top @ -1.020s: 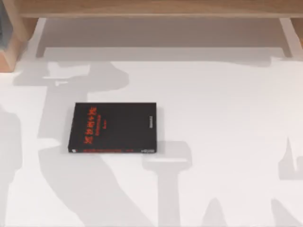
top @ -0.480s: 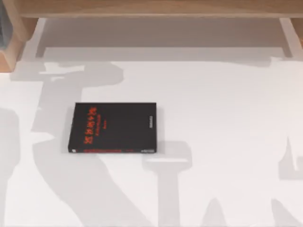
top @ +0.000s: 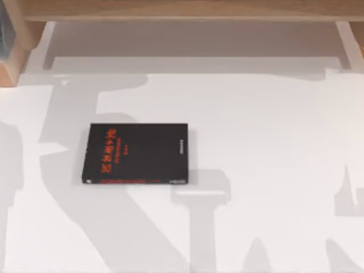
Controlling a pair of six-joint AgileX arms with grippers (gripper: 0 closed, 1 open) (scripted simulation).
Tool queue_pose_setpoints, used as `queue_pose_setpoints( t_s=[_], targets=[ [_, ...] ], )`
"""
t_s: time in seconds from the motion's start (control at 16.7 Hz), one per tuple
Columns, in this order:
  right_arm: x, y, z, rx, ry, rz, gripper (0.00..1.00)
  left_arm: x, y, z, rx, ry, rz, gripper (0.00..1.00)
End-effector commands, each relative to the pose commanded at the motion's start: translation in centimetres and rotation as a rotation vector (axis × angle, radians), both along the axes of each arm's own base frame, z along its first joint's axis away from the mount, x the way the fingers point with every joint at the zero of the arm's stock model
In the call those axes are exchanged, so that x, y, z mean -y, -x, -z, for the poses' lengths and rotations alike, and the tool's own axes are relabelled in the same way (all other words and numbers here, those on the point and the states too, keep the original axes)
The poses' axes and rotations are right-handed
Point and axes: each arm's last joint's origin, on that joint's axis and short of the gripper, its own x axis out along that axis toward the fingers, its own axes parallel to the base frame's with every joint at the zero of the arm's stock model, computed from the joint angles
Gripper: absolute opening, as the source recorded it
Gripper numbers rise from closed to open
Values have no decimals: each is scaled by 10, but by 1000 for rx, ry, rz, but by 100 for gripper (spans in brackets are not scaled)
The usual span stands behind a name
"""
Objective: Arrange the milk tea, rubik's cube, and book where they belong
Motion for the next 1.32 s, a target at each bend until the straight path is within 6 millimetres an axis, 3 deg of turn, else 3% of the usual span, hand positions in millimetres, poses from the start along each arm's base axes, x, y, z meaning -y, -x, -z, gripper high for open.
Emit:
queue_pose_setpoints(
  t_s=[0.12, 0.9, 1.32],
  targets=[
    [0, 0, 0, 0, 0, 0, 100, 0, 0, 0, 0, 0, 0, 100],
    [0, 0, 0, 0, 0, 0, 100, 0, 0, 0, 0, 0, 0, 2],
    [0, 0, 0, 0, 0, 0, 100, 0, 0, 0, 0, 0, 0, 0]
  ],
)
